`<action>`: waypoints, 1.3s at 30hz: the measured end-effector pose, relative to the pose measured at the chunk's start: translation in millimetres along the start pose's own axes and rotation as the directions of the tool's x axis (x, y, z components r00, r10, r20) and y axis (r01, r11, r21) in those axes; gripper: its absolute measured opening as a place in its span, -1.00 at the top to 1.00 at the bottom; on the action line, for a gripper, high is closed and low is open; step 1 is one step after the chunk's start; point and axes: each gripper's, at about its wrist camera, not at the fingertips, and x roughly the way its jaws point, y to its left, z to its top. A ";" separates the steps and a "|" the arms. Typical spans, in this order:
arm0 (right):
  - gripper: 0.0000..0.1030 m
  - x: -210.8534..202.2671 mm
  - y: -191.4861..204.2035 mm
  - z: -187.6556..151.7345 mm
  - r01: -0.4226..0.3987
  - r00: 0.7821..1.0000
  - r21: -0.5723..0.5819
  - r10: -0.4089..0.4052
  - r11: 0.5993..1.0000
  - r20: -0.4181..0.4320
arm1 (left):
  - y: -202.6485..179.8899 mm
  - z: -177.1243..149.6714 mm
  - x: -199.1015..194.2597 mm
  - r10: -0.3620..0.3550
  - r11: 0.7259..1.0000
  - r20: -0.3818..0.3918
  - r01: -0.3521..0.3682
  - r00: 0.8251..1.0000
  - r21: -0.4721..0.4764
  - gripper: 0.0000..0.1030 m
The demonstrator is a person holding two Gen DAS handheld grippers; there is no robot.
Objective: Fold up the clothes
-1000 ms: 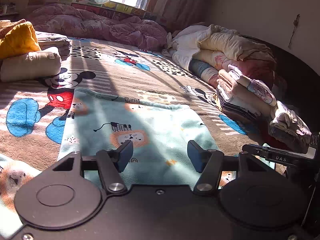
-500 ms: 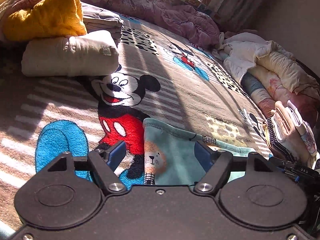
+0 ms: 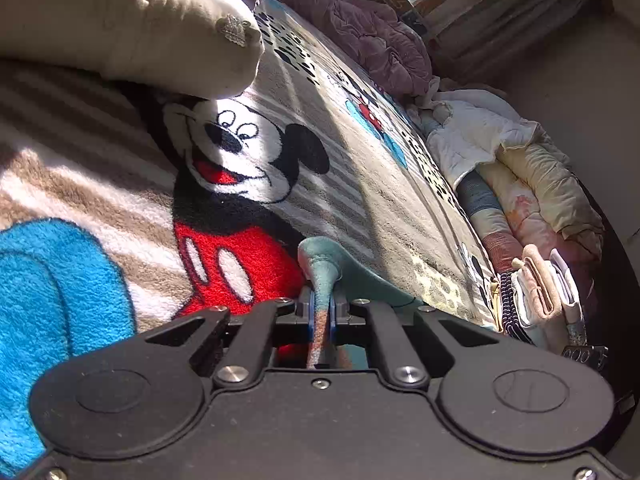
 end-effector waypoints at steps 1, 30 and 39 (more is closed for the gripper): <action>0.84 3.0 -4.1 -2.0 0.002 1.000 0.002 -0.002 1.000 -0.002 | 3.5 -0.1 0.7 -0.004 1.000 -0.002 0.004 1.000 -0.016 0.87; 0.34 -58.1 88.5 -16.0 0.220 0.975 -0.190 -0.211 0.957 0.067 | -45.4 -21.5 -120.8 0.277 0.919 0.269 -0.336 0.922 0.206 0.55; 0.32 -80.7 225.6 -139.1 -0.028 0.999 -0.351 0.035 0.936 0.012 | 7.5 -97.4 -255.0 0.616 0.773 0.439 -0.608 0.654 -0.181 -0.05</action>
